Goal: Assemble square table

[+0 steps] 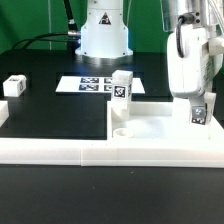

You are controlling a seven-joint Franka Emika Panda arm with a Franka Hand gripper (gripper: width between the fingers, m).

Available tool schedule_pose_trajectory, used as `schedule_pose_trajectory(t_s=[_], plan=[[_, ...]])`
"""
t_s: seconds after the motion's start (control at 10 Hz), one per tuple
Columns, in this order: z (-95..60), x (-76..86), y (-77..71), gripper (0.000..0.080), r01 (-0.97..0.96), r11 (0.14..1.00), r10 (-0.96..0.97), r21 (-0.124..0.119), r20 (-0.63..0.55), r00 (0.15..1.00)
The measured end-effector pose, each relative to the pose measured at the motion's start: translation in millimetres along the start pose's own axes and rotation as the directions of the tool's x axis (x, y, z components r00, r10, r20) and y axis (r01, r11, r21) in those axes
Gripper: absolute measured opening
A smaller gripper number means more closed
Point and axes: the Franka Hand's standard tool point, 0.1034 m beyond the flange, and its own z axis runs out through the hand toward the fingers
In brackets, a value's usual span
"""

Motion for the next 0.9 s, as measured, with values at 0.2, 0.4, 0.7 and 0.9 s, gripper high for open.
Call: schedule_pose_trajectory(t_s=[0.2, 0.4, 0.7, 0.9], plan=[[0.0, -0.5, -2.3, 0.0488, 0.19, 0.982, -0.19, 0.024, -0.003, 0.982], [1.5, -12.1, 6.4, 0.0641, 0.527, 0.85, -0.526, 0.007, -0.015, 0.85], [1.4, -7.4, 2.6, 0.0647, 0.685, 0.729, -0.684, 0.002, -0.026, 0.729], [-0.2, -2.7, 1.6, 0.0649, 0.875, 0.48, -0.877, -0.061, -0.012, 0.48]])
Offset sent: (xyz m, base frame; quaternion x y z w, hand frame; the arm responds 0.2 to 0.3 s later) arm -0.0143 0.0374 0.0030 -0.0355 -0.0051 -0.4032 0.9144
